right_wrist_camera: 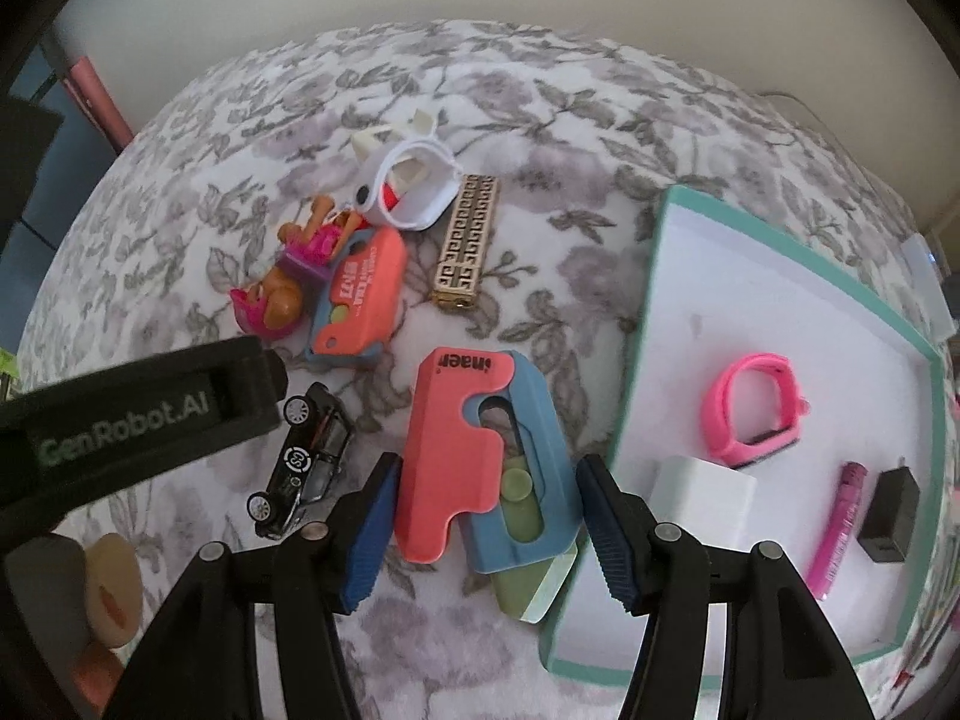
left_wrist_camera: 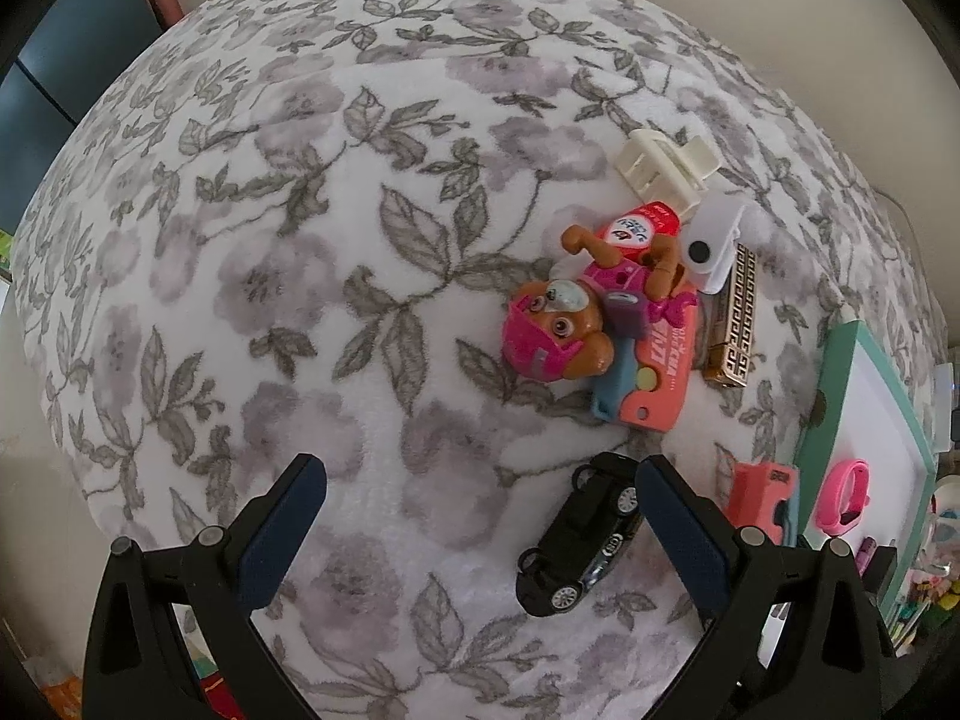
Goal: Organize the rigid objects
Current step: 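Close the right tool on the pink-blue cutter and lift it, then close the left tool on the black toy car while the right tool carries the cutter toward the tray, then carry the black car with the left tool while the right tool lowers the cutter into the tray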
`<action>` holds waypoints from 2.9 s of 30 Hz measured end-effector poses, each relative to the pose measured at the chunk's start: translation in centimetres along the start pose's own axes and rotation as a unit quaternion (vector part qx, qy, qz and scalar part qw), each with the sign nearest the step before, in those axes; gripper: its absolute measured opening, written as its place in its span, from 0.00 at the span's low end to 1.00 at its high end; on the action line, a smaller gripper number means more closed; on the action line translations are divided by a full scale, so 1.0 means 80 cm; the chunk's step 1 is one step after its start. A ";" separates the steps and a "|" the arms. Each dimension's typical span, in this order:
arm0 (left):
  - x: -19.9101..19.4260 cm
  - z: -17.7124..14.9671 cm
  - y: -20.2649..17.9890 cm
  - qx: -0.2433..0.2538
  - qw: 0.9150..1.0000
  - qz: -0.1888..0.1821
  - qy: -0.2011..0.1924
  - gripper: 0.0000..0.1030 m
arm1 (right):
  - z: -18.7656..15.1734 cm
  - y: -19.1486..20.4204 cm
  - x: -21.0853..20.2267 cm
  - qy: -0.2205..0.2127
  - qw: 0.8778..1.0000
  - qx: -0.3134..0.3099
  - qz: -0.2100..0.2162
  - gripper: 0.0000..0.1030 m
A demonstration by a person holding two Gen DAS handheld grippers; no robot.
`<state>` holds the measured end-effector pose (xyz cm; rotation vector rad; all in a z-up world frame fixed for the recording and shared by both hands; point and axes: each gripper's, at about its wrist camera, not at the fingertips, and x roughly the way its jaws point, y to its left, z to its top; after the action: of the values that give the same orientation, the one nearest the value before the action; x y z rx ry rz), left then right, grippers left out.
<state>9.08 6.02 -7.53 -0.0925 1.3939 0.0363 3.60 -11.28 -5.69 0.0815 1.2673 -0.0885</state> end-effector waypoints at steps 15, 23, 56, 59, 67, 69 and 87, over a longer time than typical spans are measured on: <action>0.000 -0.016 -0.062 0.058 0.998 0.007 0.009 0.99 | 0.001 -0.070 -0.039 -0.016 0.997 0.078 -0.012 0.60; 0.011 -0.030 -0.103 0.108 0.994 0.021 0.020 0.91 | -0.001 -0.096 -0.045 -0.017 0.994 0.108 -0.006 0.60; 0.017 -0.036 -0.112 0.136 0.990 0.002 0.024 0.29 | -0.008 -0.120 -0.041 -0.002 0.990 0.139 0.006 0.60; 0.006 -0.031 -0.111 0.128 0.992 -0.005 0.014 0.29 | -0.009 -0.125 -0.043 -0.002 0.990 0.144 0.007 0.60; -0.066 -0.021 -0.113 0.132 0.988 -0.053 -0.059 0.29 | -0.007 -0.153 -0.085 -0.040 0.984 0.172 0.002 0.60; -0.077 -0.025 -0.120 0.139 0.985 -0.067 -0.074 0.29 | -0.007 -0.163 -0.097 -0.052 0.982 0.180 -0.006 0.60; -0.104 -0.110 -0.281 0.307 0.941 -0.105 -0.097 0.29 | -0.039 -0.289 -0.117 -0.049 0.955 0.284 -0.065 0.60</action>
<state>0.80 -16.88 0.14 0.2773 1.1391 -0.5517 -4.70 -33.69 2.05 0.4845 1.1143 -0.5656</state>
